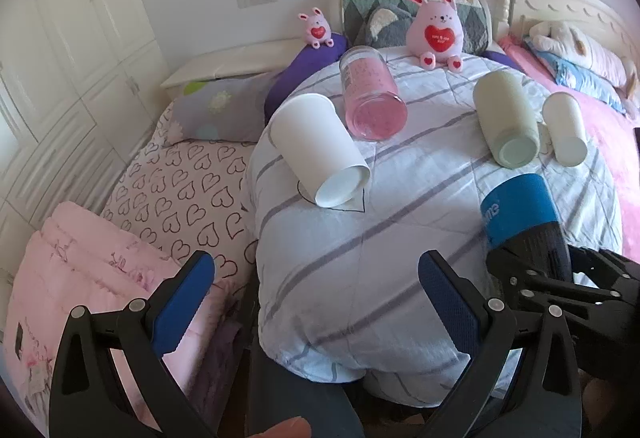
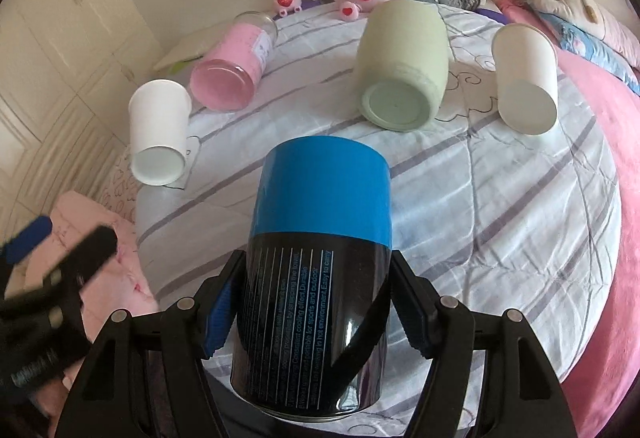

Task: Flip cup upright

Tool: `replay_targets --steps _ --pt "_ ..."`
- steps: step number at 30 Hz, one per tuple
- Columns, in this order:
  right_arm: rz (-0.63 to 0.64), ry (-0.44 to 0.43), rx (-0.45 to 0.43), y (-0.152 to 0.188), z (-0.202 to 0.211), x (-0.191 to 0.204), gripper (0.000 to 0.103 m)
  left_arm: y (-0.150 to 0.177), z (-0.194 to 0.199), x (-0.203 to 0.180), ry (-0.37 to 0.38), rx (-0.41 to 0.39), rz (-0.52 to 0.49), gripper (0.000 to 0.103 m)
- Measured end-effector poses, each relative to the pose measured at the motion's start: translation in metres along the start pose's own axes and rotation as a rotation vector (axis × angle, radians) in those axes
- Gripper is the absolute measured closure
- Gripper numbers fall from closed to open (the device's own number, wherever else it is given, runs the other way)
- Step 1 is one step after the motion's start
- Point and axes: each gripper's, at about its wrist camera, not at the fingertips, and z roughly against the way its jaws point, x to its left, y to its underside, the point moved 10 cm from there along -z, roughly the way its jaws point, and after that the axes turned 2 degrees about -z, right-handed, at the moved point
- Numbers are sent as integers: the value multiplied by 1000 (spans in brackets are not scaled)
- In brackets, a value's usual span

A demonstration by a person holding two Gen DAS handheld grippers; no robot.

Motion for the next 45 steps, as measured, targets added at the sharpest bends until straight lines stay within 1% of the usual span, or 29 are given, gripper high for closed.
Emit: replay_targets --steps 1,3,4,9,13,15,20,25,29,31,38,41,45 --pt "-1 0 -4 2 1 0 32 0 6 1 -2 -7 5 0" --pt "-5 -6 -25 5 9 0 22 0 13 2 -3 -18 9 0" --pt "1 -7 -39 6 15 0 20 -1 18 2 -6 -25 11 0" --pt "14 -9 -138 3 55 0 20 -1 45 1 -6 -63 28 0" --pt "4 17 -251 10 102 -11 20 6 69 -3 -5 -94 40 0" --pt "5 41 -302 21 126 -17 20 14 78 -8 -1 -103 39 0" --pt "-1 93 -374 56 162 -33 20 40 103 -25 10 -120 19 0" --pt "-13 119 -394 89 181 -48 20 66 135 -42 34 -149 -10 0" --pt "-15 113 -415 104 193 -47 20 75 160 -51 46 -205 -29 0" --pt "-6 120 -428 108 197 -46 20 75 170 -52 42 -231 -29 0" --pt "16 125 -466 107 214 -42 20 74 191 -44 29 -304 18 0" --pt "20 121 -469 107 216 -41 20 74 195 -41 24 -319 26 0" --pt "27 117 -469 107 216 -37 20 76 195 -41 25 -314 28 0"
